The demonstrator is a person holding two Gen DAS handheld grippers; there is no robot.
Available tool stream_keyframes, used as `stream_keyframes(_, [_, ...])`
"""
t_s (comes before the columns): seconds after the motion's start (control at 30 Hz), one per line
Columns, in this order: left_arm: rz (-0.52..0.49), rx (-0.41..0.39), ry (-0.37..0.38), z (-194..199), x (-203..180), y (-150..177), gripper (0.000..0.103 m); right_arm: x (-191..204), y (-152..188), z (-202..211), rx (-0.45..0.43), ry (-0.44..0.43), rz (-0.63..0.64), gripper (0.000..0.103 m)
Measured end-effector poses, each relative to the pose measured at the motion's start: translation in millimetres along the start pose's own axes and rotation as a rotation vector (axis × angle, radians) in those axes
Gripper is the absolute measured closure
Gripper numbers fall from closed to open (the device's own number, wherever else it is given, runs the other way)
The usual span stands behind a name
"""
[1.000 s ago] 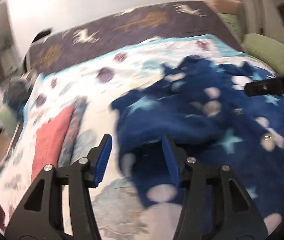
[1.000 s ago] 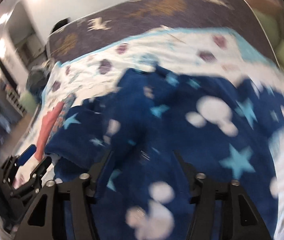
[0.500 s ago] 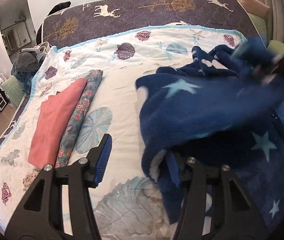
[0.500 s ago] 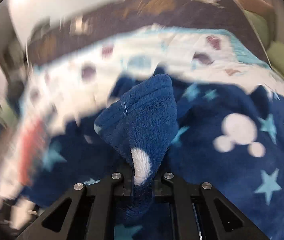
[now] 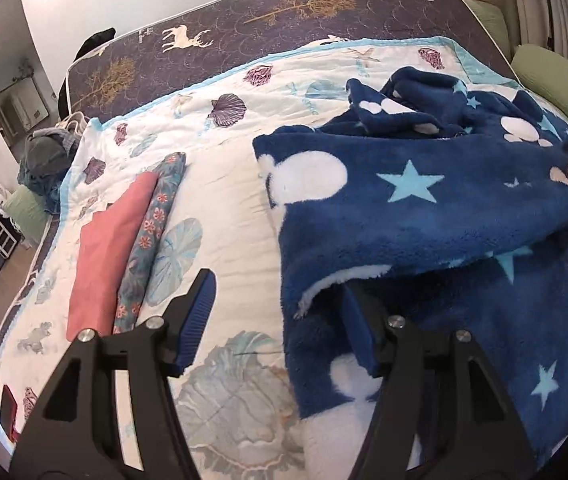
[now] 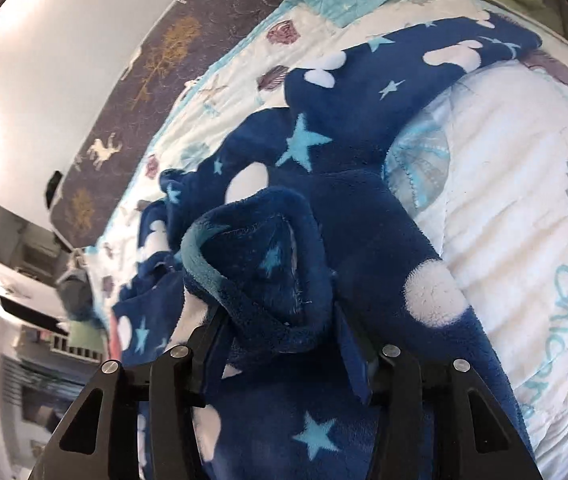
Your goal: Fold small clothes
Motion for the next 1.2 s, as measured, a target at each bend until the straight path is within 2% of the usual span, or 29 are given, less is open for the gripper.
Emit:
stream_keyframes(0.1, [0.015,0.012,0.002,1,2,3,0.039,7,1,6,0.006,-0.017,0.013,0.04])
stream_keyframes(0.23, [0.03,0.002,0.023,13,5,4,0.039,15,2,24,-0.031,-0.045,0.032,0.039])
stream_keyframes(0.3, [0.039,-0.012,0.047,23,6,4,0.039,21,0,36,-0.062,-0.058,0.079,0.033])
stream_keyframes(0.4, [0.053,-0.046,0.083,39,6,-2,0.039,25,-4,33,-0.038,-0.059,0.107,0.031])
stream_keyframes(0.53, [0.061,-0.083,0.094,46,1,-17,0.039,16,-8,25,-0.016,-0.035,0.026,0.03])
stream_keyframes(0.63, [0.076,-0.088,0.129,40,-8,-26,0.039,37,-10,30,-0.049,-0.135,0.086,0.03])
stream_keyframes(0.7, [0.077,-0.067,0.142,24,-16,-30,0.039,54,-5,21,0.002,-0.201,0.16,0.026])
stream_keyframes(0.77, [0.062,-0.021,0.084,9,-20,-25,0.039,50,3,9,0.083,-0.166,0.165,0.026])
stream_keyframes(0.83, [0.023,0.024,0.048,-6,-25,-16,0.039,30,14,1,0.164,-0.091,0.15,0.038])
stream_keyframes(0.87, [0.006,0.035,0.042,-9,-26,-11,0.039,18,19,-1,0.189,-0.044,0.165,0.057])
stream_keyframes(0.9, [-0.014,0.048,0.042,-12,-29,-5,0.039,-1,22,-1,0.208,0.051,0.185,0.08])
stream_keyframes(0.93, [-0.034,0.055,0.04,-15,-31,-1,0.039,-15,26,-2,0.223,0.098,0.182,0.085])
stream_keyframes(1.0, [-0.046,0.044,0.031,-12,-31,-1,0.039,-29,28,3,0.243,0.03,0.108,0.085])
stream_keyframes(1.03, [-0.048,0.039,0.028,-10,-30,-2,0.039,-29,26,7,0.228,0.025,0.106,0.085])
stream_keyframes(1.07, [-0.048,0.036,0.027,-8,-29,-3,0.039,-26,21,13,0.196,0.039,0.129,0.08])
stream_keyframes(1.13, [-0.043,0.03,0.033,-5,-28,-3,0.039,-18,8,21,0.125,0.054,0.165,0.058])
stream_keyframes(1.17, [-0.042,0.031,0.035,-6,-27,-4,0.039,-15,3,21,0.107,0.039,0.157,0.033])
stream_keyframes(1.2, [-0.039,0.034,0.038,-7,-27,-3,0.039,-10,-3,20,0.095,0.006,0.143,0.021])
Point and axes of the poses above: each gripper's, at about its wrist camera, not at the fingertips, and z roughly against the way its jaws point, x to its left, y to its underside, the point moved 8 cm from there along -z, roughly the way its jaws point, and after that the axes turned 3 degrees about z, right-handed, at the moved point
